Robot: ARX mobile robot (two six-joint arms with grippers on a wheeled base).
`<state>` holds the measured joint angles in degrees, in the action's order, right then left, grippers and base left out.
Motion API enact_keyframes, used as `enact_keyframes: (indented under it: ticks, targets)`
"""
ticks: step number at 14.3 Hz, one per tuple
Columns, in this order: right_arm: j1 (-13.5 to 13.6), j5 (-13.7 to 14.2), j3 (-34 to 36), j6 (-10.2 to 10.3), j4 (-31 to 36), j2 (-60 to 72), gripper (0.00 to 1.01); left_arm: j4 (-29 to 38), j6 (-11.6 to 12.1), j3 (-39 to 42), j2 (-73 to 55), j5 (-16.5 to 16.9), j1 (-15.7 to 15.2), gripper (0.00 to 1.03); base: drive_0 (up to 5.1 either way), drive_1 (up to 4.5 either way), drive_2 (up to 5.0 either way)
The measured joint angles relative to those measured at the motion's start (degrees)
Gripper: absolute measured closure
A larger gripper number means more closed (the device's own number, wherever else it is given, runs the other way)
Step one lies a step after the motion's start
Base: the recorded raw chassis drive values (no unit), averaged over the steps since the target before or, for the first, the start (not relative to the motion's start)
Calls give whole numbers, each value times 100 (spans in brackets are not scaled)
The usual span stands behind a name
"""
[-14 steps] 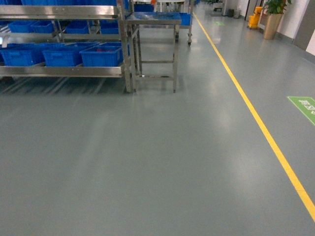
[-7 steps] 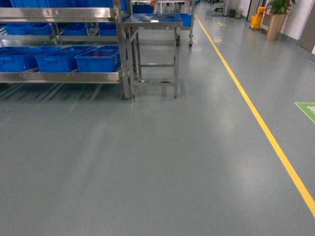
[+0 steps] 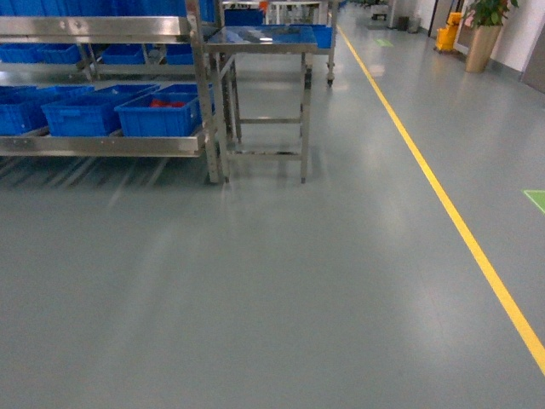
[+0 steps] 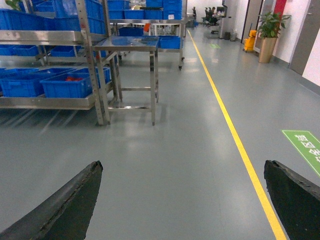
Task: Pick blue part to blue bin on bottom shelf
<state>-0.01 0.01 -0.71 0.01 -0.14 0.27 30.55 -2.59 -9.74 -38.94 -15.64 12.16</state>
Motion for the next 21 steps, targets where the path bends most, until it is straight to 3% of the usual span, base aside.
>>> enact_keyframes:
  ticks: [21]
  targets:
    - [0, 0, 0, 0, -31, 0, 3, -15, 0, 2, 7, 0, 0, 59, -3, 430, -436]
